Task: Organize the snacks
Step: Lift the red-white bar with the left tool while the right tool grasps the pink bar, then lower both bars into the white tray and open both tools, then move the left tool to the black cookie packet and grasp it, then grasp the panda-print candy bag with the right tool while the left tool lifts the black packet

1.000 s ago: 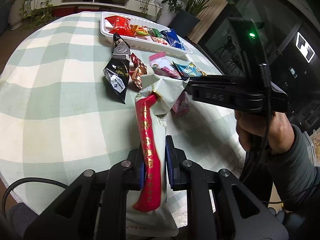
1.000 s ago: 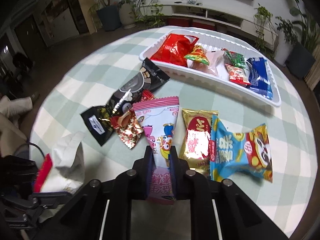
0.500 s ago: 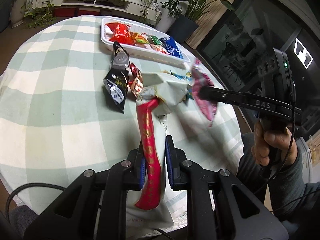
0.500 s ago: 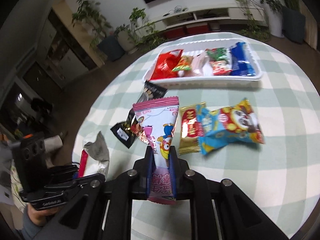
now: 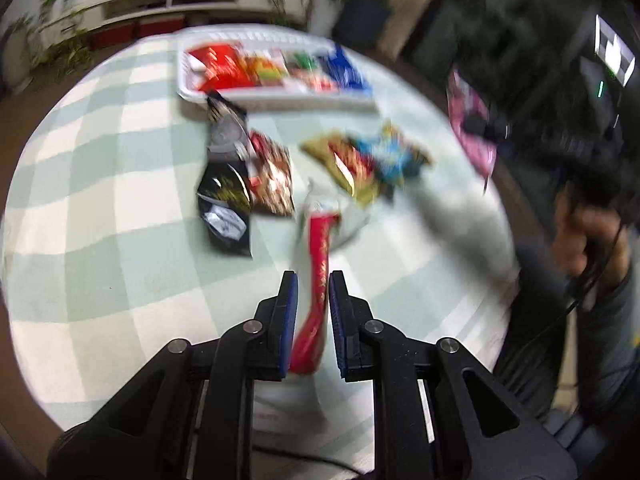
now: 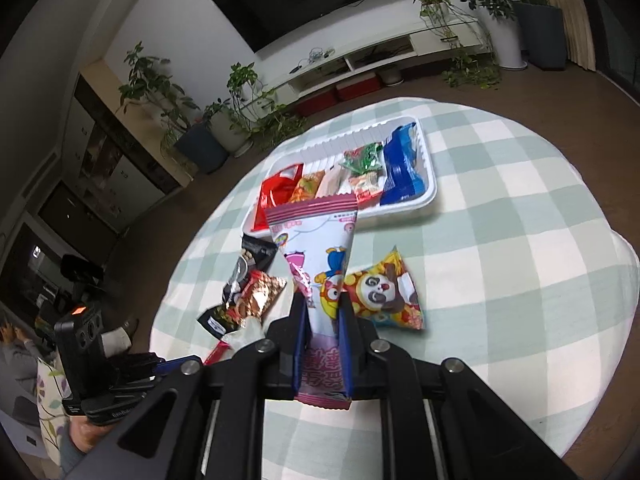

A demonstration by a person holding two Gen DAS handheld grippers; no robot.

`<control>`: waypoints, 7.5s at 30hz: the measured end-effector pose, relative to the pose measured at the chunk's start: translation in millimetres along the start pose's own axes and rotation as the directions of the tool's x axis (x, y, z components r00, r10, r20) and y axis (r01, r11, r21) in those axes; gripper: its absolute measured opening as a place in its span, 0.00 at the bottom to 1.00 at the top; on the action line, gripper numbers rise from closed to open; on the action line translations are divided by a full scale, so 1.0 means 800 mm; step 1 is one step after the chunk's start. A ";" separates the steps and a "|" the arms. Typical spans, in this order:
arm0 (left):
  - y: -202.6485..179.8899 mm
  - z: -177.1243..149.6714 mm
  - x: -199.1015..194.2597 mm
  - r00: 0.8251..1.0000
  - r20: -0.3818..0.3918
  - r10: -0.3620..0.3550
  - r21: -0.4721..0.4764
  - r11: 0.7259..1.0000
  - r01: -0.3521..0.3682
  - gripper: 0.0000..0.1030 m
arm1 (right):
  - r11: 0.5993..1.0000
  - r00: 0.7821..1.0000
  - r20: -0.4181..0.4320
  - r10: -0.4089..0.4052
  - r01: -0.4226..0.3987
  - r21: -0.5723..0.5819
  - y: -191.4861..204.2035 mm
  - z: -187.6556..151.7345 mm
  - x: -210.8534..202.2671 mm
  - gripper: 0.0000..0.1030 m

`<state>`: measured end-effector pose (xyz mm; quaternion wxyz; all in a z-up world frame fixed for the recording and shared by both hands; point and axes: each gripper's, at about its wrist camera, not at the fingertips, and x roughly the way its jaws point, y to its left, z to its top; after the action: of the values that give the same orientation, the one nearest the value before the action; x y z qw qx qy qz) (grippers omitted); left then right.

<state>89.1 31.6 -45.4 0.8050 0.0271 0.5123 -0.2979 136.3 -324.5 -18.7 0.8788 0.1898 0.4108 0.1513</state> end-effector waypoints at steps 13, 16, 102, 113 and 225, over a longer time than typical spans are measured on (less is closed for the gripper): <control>-0.017 0.004 0.059 0.972 -0.114 0.206 0.155 0.970 -0.188 0.46 | 0.999 0.998 -0.037 0.052 -0.052 -0.015 0.011 -0.022 0.018 0.15; -0.016 0.005 0.057 0.973 -0.098 0.211 0.171 0.966 -0.193 0.32 | 0.998 0.998 -0.037 0.054 -0.054 -0.014 0.009 -0.022 0.016 0.15; 0.052 0.254 0.028 0.969 0.239 0.062 -0.118 0.992 -0.034 1.00 | 1.000 1.000 -0.012 -0.024 0.024 0.001 -0.023 0.152 0.099 0.76; 0.066 0.136 -0.029 0.959 0.212 0.189 -0.081 0.981 -0.175 1.00 | 0.996 0.996 0.072 0.051 -0.056 0.067 -0.018 0.021 0.016 0.79; 0.125 0.039 -0.032 0.956 0.287 0.065 -0.274 0.962 0.017 0.23 | 0.953 0.968 0.008 -0.252 0.247 0.177 -0.094 0.037 0.038 0.39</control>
<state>157.1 114.0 -35.7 0.8718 -0.1225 0.4228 -0.2150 186.4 -384.4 -56.3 0.8772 0.2147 0.4295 -0.0004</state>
